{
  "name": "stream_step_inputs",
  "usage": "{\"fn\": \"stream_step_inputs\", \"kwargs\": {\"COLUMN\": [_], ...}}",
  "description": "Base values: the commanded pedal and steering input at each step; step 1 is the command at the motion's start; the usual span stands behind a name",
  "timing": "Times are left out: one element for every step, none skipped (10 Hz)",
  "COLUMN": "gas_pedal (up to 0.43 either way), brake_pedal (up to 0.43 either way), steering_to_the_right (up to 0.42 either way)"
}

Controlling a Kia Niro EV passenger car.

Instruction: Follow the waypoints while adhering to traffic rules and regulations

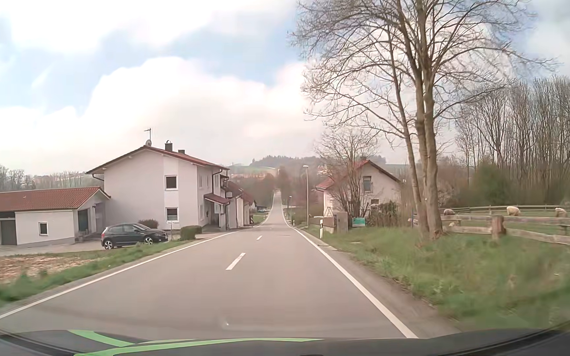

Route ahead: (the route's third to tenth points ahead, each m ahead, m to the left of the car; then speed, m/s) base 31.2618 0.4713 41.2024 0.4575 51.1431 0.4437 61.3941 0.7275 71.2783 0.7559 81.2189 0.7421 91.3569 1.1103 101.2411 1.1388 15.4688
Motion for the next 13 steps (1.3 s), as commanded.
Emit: {"fn": "stream_step_inputs", "kwargs": {"gas_pedal": [0.000,0.000,0.000,0.000,0.000,0.000,0.000,0.000,0.000,0.000,0.000,0.000,0.000], "brake_pedal": [0.043,0.043,0.043,0.043,0.043,0.043,0.043,0.043,0.043,0.043,0.049,0.043,0.043], "steering_to_the_right": [-0.001,-0.002,-0.001,-0.001,-0.002,-0.002,-0.001,-0.002,-0.001,-0.001,-0.003,-0.003,-0.003]}}
